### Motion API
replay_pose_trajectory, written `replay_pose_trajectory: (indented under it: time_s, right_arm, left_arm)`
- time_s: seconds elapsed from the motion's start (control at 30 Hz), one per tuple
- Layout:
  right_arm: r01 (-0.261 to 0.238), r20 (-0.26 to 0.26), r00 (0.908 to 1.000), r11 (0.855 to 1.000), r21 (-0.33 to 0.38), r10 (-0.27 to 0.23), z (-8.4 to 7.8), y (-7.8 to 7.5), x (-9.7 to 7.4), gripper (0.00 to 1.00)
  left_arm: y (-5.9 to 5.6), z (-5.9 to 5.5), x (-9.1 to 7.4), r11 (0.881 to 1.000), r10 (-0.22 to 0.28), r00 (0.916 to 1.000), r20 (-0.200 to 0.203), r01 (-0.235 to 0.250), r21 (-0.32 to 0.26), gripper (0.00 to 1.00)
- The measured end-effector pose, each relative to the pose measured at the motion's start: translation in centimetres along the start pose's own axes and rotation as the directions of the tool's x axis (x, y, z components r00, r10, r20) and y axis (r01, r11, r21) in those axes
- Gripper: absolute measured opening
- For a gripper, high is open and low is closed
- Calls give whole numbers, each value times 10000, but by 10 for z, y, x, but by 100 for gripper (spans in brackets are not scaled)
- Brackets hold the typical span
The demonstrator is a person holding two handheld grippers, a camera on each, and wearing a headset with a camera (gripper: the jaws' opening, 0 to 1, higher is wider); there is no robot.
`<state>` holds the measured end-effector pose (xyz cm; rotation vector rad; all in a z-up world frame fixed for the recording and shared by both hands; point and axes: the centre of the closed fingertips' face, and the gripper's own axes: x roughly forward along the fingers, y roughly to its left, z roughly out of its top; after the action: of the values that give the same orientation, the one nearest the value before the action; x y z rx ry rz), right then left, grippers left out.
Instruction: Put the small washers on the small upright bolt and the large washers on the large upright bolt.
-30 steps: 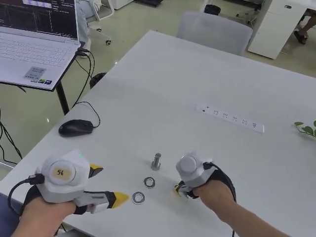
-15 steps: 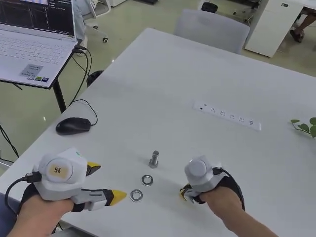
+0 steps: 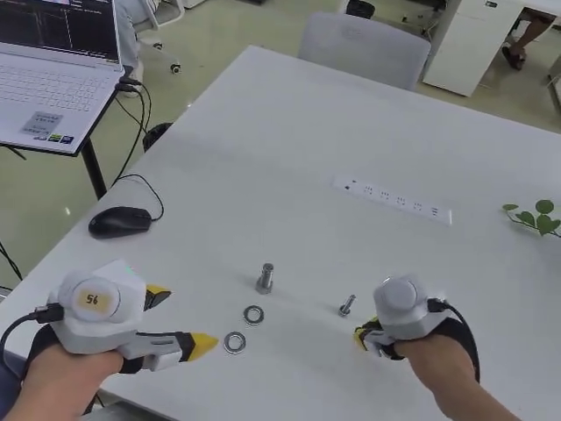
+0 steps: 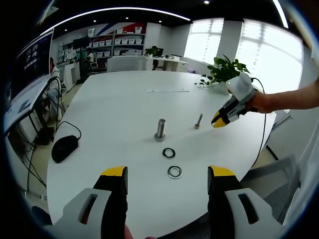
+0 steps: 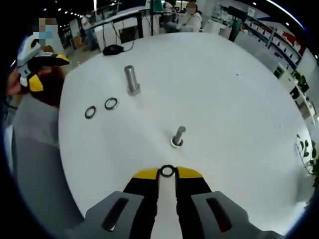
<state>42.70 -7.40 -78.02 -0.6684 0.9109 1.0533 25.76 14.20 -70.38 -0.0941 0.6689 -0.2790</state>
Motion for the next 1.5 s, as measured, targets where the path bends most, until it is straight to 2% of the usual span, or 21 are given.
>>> replay_pose_trajectory:
  time_s: [0.07, 0.3, 0.5, 0.63, 1.03, 1.5]
  right_arm:
    - [148, 17, 9999, 9995, -293, -148, 3, -8, -6, 13]
    - [371, 321, 9989, 9971, -660, -350, 24, -24, -18, 13]
    - [260, 467, 9987, 9918, -1252, -203, 46, -21, -17, 13]
    - [119, 414, 9991, 9884, -1513, -57, 53, -16, -13, 13]
    - [-171, -40, 9999, 9824, -1859, 167, 52, -10, 4, 14]
    - [-241, -253, 9995, 9785, -2049, 193, 52, -8, 10, 14]
  left_arm:
    - [0, 0, 0, 10000, 5, 10000, 26, -5, -7, 64]
    - [1, -1, -1, 10000, 45, 10000, 22, -45, -47, 64]
    - [1, -1, -1, 10000, 42, 10000, 26, -42, -36, 64]
    - [2, -1, -1, 10000, 35, 10000, 20, -35, -31, 64]
    - [3, -1, 0, 10000, 64, 10000, 17, -64, -70, 64]
    - [3, -1, 1, 9999, 78, 10000, 12, -78, -118, 64]
